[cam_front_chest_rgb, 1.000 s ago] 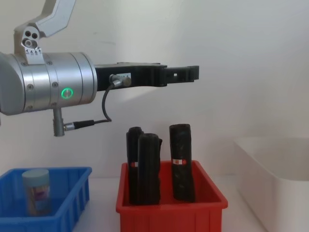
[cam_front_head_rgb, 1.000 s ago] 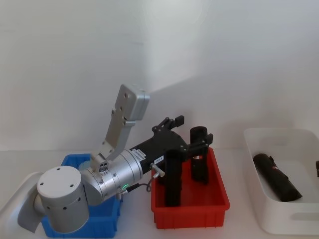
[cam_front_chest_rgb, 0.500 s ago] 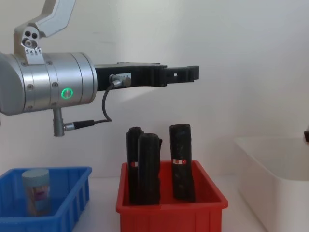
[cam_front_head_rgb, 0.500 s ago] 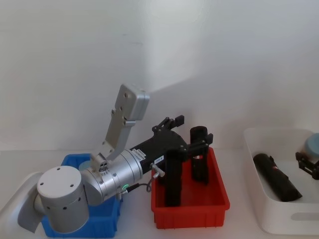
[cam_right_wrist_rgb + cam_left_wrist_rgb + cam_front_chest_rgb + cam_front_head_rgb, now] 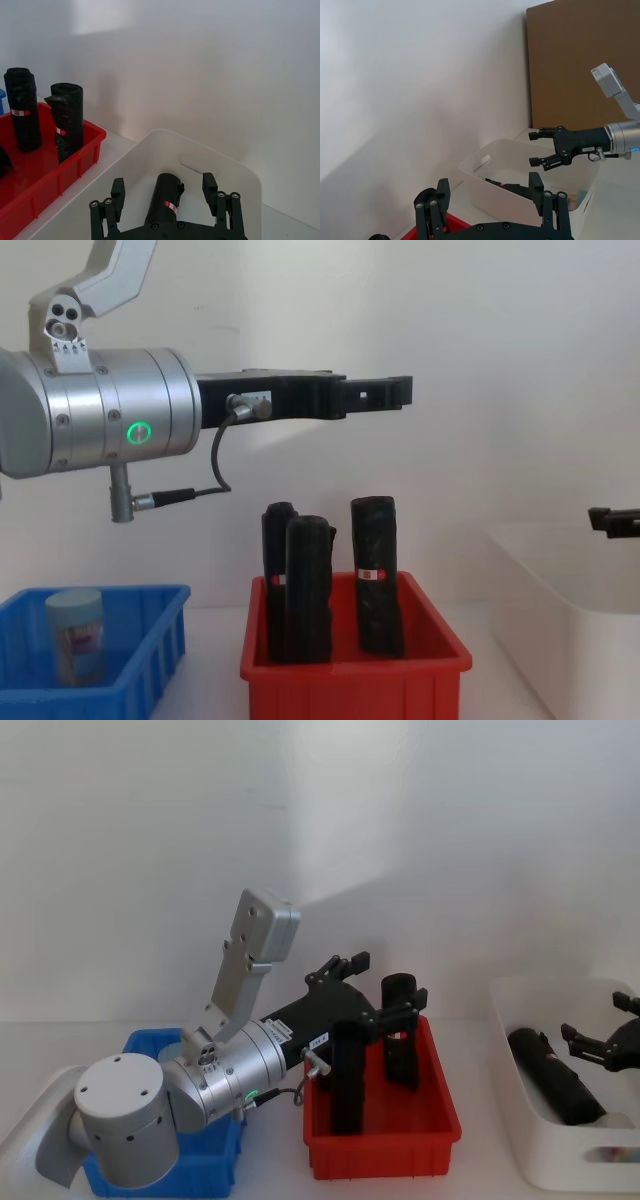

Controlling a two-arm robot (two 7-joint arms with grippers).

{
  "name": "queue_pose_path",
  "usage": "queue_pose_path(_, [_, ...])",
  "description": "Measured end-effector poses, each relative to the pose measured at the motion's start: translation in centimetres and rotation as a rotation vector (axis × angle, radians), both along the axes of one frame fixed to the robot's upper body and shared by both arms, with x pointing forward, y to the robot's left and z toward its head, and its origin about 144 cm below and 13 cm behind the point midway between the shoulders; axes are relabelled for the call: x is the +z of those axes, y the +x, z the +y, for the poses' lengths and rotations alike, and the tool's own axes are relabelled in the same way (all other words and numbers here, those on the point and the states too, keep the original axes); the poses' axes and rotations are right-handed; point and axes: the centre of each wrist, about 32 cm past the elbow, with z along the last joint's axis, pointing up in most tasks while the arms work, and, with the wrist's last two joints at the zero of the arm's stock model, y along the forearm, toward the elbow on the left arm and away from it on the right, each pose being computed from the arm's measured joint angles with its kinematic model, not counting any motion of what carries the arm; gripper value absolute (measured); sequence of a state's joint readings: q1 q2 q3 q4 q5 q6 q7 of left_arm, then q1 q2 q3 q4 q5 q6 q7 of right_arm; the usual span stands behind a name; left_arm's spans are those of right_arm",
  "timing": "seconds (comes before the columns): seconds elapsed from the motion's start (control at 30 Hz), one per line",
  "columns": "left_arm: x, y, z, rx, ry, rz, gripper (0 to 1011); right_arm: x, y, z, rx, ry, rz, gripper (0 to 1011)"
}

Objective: Pick the cotton swabs from the blue box and place them into the white box.

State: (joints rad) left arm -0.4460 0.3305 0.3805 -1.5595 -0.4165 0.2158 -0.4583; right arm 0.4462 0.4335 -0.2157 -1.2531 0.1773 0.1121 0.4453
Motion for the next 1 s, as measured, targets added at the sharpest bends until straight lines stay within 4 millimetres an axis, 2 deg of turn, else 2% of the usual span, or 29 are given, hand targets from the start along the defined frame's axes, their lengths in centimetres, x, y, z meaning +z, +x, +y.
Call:
queue_pose_path(0.1, [0.0, 0.0, 0.0, 0.0, 0.0, 0.0, 999, 0.07, 0.14, 0.05, 0.007, 0.0, 0.0, 1001])
queue_pose_path(1.0, [0.0, 0.0, 0.0, 0.0, 0.0, 0.0, 1000, 0.34, 0.67, 0.25, 0.036, -0.003, 0.002, 1001])
